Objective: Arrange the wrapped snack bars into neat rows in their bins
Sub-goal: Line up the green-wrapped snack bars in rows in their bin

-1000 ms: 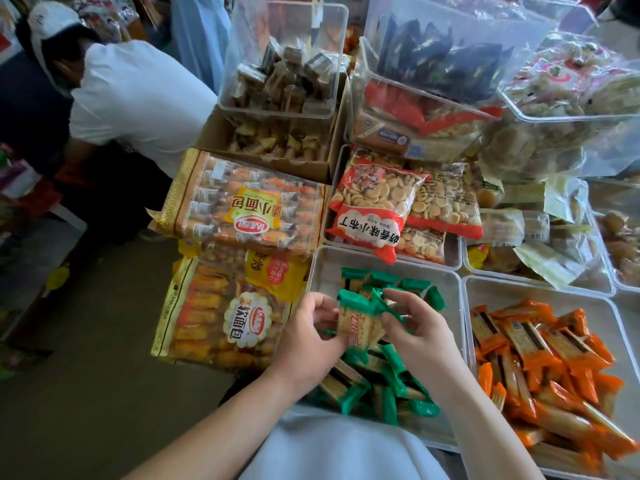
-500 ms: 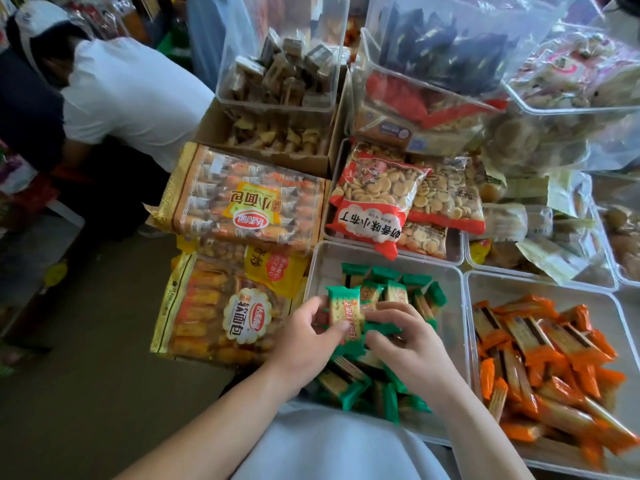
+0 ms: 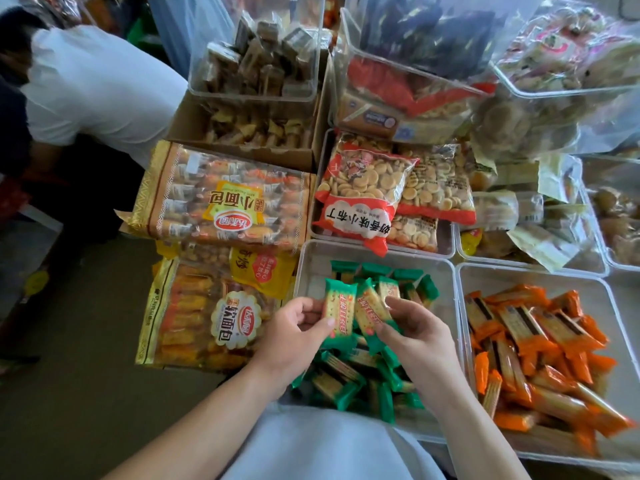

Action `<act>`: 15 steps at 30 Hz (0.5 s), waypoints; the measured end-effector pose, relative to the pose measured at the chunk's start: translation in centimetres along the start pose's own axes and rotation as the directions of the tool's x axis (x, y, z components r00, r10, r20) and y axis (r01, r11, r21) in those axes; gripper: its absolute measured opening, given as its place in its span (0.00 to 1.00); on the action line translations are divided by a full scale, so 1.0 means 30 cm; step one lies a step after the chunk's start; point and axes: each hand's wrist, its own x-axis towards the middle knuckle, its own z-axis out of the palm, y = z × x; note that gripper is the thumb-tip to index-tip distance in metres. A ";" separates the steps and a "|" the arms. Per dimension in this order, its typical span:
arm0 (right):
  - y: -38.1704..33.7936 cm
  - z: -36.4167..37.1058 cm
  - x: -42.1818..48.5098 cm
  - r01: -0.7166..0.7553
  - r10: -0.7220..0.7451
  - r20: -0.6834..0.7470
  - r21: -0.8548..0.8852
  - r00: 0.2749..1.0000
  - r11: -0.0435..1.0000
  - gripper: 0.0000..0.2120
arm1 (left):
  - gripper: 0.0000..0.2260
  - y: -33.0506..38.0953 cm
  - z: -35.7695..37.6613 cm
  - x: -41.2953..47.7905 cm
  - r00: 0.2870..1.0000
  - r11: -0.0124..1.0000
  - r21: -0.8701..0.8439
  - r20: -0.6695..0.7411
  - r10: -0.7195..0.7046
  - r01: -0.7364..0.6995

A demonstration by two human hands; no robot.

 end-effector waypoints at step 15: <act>-0.086 -0.077 0.137 -0.053 0.055 0.016 -0.115 0.998 0.992 0.11 | 0.10 0.028 0.005 0.057 0.979 0.948 0.269 0.160 0.128 -0.168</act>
